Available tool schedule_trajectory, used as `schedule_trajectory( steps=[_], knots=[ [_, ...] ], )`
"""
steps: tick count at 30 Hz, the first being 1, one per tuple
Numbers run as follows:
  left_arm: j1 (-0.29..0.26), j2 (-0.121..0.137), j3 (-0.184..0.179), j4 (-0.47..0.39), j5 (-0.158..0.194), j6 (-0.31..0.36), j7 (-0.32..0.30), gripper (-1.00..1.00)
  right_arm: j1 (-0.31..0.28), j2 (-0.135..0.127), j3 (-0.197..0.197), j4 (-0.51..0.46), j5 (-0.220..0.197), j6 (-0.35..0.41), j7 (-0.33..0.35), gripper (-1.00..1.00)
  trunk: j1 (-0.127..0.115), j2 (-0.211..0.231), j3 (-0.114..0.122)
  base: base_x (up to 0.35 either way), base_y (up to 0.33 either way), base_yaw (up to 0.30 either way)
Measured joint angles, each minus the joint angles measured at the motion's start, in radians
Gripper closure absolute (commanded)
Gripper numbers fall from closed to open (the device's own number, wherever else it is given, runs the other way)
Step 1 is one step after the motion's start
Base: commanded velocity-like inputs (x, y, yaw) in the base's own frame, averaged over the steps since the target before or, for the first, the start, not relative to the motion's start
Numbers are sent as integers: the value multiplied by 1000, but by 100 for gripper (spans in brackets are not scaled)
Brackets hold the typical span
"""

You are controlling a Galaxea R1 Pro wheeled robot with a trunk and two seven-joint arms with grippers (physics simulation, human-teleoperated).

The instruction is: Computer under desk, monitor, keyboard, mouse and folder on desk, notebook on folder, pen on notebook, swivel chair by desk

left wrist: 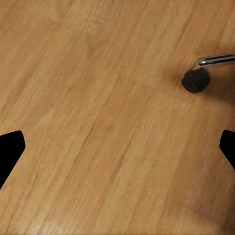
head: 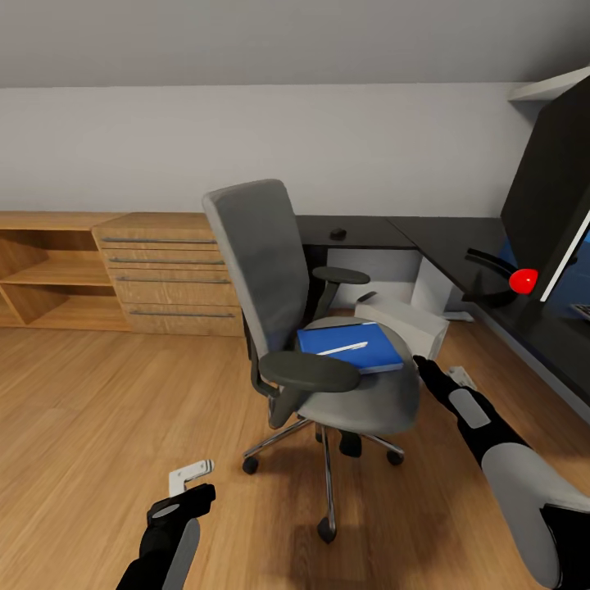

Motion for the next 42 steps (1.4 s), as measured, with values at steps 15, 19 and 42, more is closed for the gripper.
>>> schedule_trajectory(
  steps=[15,19,42],
  knots=[
    [0,0,0,0,0,0,1,-100,0,3,0,28,0,-1,0,-100,0,0,0,0,0,0],
    [0,0,1,-1,0,0,1,-100,0,3,0,29,-1,-1,0,-100,0,0,0,0,0,0],
    [1,0,2,-4,0,0,1,-100,0,4,0,30,4,-1,-2,-100,0,0,5,0,0,184]
  ],
)
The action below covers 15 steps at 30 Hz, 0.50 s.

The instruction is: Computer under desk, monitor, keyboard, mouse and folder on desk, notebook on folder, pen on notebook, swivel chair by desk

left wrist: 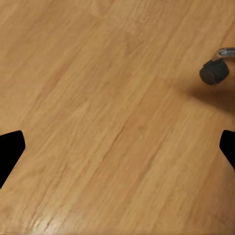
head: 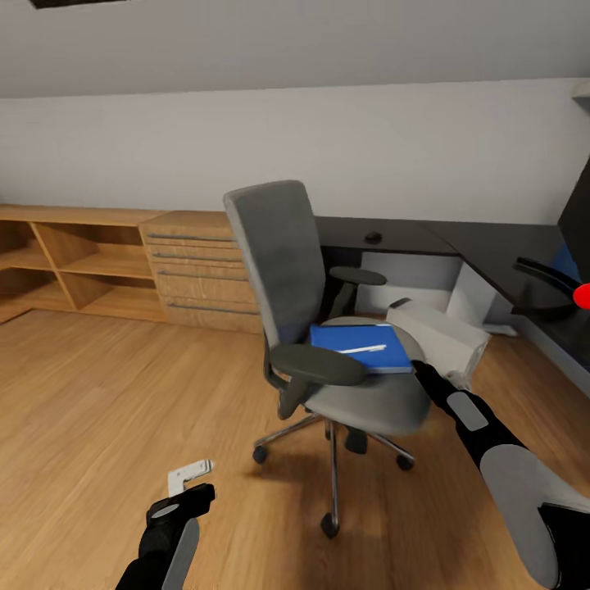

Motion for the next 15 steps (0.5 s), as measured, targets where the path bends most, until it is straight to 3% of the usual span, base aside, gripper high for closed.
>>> schedule_trajectory(
  steps=[15],
  knots=[
    [0,0,0,0,0,0,0,-100,0,1,-1,1,8,-1,-2,-100,0,0,5,0,0,260]
  ],
)
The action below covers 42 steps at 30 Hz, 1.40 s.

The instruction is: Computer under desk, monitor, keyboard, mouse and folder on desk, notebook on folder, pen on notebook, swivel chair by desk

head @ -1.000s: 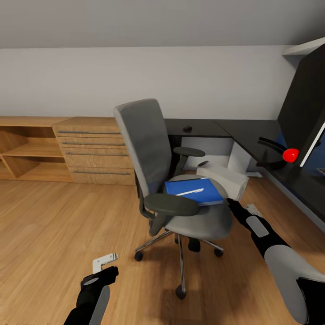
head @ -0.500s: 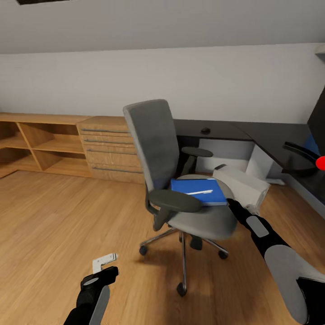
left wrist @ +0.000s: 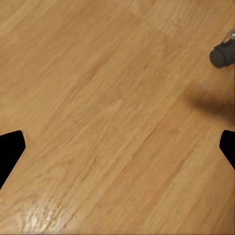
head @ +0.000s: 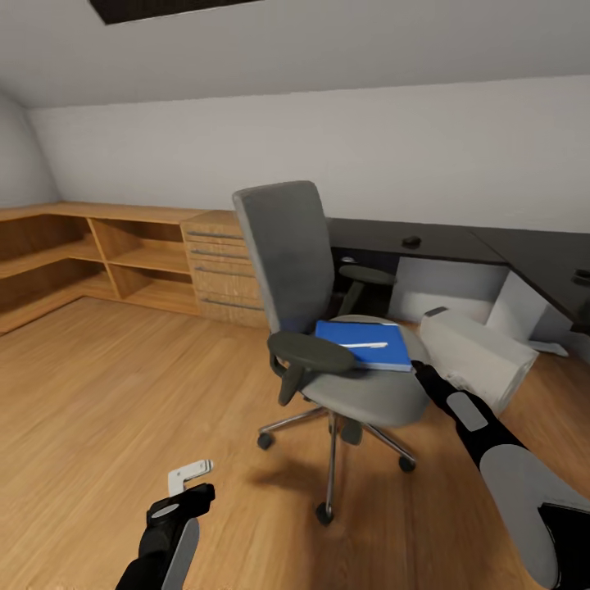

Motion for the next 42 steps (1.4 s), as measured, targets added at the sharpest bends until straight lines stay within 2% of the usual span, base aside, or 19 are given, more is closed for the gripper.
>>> schedule_trajectory(
  steps=[16,19,42],
  knots=[
    [0,0,-1,0,0,0,0,-100,0,0,0,-1,1,-1,0,-100,0,0,5,0,0,254],
    [-1,0,-1,1,0,0,0,-100,0,0,3,-3,-12,-2,4,-100,0,0,5,0,0,59],
    [-1,0,0,2,0,0,0,-100,0,-5,0,-7,-13,0,4,-100,0,0,6,0,0,2]
  ],
)
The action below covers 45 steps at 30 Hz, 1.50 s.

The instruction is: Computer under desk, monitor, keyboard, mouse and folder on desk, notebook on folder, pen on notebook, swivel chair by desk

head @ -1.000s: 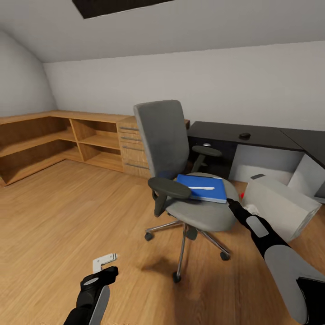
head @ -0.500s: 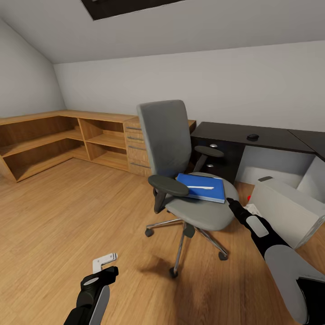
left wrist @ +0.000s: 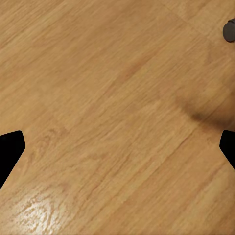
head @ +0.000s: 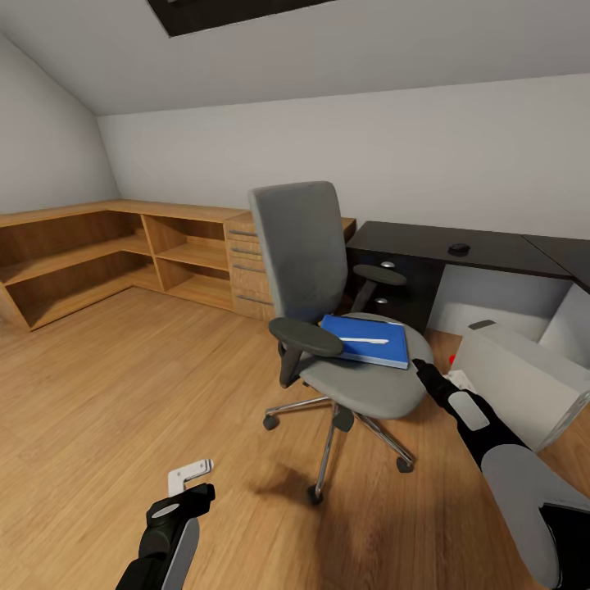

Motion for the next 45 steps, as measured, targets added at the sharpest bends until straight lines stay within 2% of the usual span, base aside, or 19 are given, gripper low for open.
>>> schedule_trajectory(
  steps=[29,35,45],
  knots=[
    [0,0,0,0,0,0,0,-100,0,0,-1,0,2,-4,0,-100,0,0,0,0,-51,1],
    [0,0,0,0,0,0,0,-100,0,0,-1,0,1,-4,0,-100,0,0,-1,0,-36,119],
    [0,0,0,0,0,0,0,-100,0,0,0,0,0,-4,0,-100,0,0,-4,0,-202,121]
  ],
)
